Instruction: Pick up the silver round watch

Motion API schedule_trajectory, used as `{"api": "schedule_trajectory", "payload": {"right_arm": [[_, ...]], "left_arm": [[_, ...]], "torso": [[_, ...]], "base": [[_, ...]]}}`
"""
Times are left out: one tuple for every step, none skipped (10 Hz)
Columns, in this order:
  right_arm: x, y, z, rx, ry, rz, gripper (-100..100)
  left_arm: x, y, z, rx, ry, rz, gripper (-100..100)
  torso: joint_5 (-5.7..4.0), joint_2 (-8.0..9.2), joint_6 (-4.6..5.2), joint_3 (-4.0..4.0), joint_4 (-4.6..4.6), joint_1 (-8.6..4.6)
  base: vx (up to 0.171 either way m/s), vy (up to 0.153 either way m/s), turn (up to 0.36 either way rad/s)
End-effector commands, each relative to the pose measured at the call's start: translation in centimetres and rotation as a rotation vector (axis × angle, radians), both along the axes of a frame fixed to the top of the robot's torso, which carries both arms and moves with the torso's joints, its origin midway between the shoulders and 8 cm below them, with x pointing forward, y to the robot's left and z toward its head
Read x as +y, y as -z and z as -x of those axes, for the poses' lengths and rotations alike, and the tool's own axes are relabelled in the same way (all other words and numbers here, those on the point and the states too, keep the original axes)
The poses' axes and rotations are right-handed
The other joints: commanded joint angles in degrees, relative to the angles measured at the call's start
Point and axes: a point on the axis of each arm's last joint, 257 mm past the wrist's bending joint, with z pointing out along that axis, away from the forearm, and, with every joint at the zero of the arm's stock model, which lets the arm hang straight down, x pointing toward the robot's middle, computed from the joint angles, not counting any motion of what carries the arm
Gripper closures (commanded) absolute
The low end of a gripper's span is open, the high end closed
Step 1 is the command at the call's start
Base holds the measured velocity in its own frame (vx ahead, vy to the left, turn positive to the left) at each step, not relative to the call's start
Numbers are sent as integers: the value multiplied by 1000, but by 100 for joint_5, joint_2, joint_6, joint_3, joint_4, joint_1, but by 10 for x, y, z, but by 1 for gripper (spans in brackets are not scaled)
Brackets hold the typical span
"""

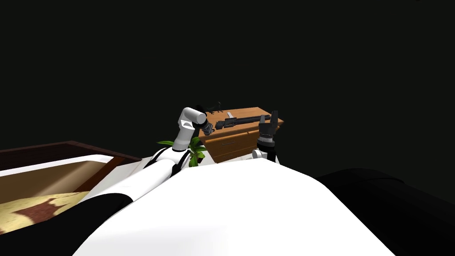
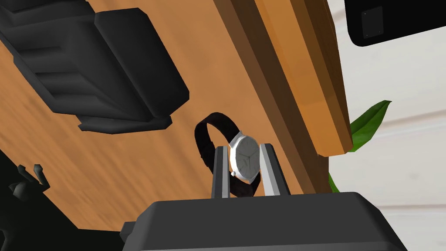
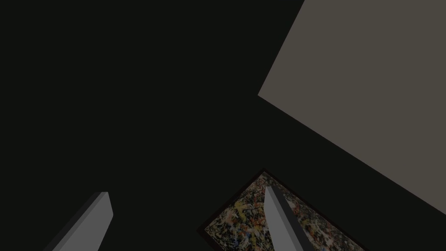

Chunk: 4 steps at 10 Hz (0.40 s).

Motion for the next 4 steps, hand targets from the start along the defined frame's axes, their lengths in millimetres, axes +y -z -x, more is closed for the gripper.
{"api": "schedule_trajectory", "payload": {"right_arm": [[0, 0, 0, 0, 0, 0, 0], [0, 0, 0, 0, 0, 0, 0], [0, 0, 0, 0, 0, 0, 0], [0, 0, 0, 0, 0, 0, 0]], "left_arm": [[-3, -10, 4, -1, 5, 0, 100], [-3, -15, 7, -1, 7, -1, 100], [-4, -12, 5, -2, 6, 0, 100], [-4, -12, 6, 0, 5, -1, 0]], "torso": [[0, 0, 0, 0, 0, 0], [0, 1, 2, 1, 0, 0], [0, 1, 2, 0, 0, 0], [1, 1, 3, 0, -2, 0]], "base": [[12, 4, 33], [11, 6, 23], [0, 0, 0], [0, 0, 0]]}}
